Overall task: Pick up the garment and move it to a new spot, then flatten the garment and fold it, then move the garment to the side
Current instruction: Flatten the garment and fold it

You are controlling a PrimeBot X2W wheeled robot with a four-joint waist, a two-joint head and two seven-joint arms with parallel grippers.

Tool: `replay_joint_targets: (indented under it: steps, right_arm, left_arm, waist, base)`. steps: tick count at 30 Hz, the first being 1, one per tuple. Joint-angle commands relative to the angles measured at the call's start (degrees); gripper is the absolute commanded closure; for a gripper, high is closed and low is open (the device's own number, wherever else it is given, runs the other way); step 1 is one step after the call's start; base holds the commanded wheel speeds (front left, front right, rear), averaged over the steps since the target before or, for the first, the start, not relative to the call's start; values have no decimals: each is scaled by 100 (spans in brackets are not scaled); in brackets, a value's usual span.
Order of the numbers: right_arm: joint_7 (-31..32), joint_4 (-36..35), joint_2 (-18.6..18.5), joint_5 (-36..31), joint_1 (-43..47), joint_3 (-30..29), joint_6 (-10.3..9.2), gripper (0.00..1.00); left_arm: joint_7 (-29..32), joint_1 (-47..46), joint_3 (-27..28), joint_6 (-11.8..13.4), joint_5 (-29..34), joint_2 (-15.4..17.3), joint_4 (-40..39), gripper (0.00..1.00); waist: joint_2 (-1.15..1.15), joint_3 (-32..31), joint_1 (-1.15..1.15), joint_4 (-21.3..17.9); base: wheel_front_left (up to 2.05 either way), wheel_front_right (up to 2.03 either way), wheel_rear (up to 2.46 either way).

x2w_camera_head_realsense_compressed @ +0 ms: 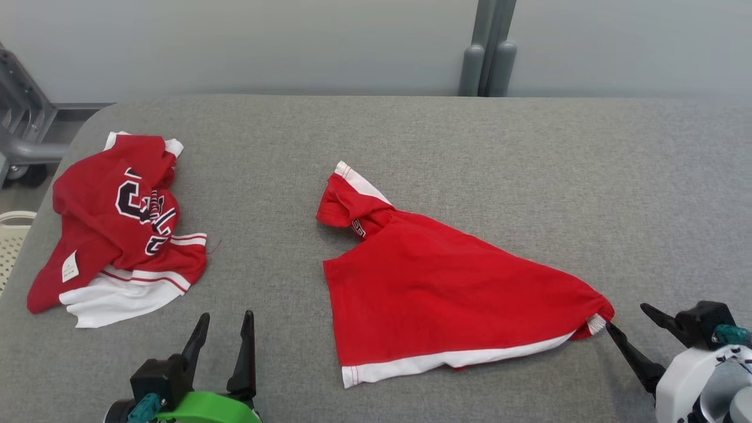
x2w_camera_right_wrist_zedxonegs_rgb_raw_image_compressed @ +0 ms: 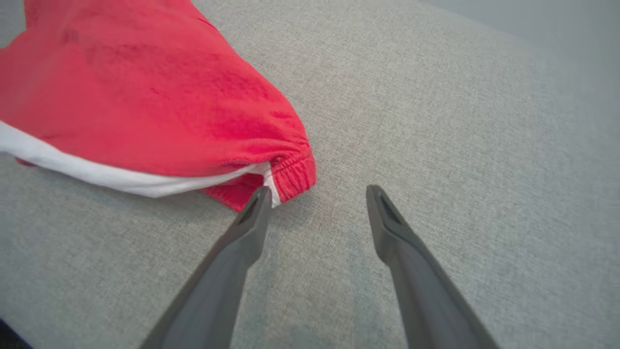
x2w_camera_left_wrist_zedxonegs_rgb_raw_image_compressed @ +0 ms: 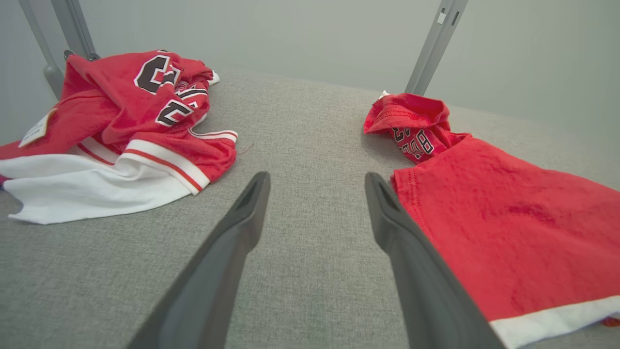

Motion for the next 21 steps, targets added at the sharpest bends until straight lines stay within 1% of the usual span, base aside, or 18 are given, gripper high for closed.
replay_joint_targets:
  steps: [1, 9, 14, 16, 21]
  right_arm:
    - [-66, -76, 37, -136, 183, -146, -1, 0]
    - [-186, -787, 551, -851, 1271, -1407, -1, 0]
    - [-447, -1140, 998, -1489, 1756, -2081, -1, 0]
    - [-533, -1235, 1196, -1674, 1927, -2304, -1, 0]
    - [-722, -1512, 1713, -2101, 2240, -2821, -1, 0]
  left_arm:
    - [-10, 139, 38, 53, -19, 51, -38, 0]
    - [-11, 484, 144, 169, 22, 212, -276, 0]
    - [-11, 687, 307, 276, 128, 274, -499, 0]
    - [-11, 817, 391, 304, 182, 247, -614, 0]
    - [-11, 1167, 579, 230, 472, 227, -916, 0]
  waist:
    - [0, -136, 0, -167]
    - [0, -201, 0, -379]
    - [0, -330, 0, -459]
    - [0, -397, 0, -480]
    - [0, -492, 0, -478]
  base:
    - [0, 0, 0]
    - [0, 0, 0]
    - [0, 0, 0]
    - [0, 0, 0]
    - [0, 0, 0]
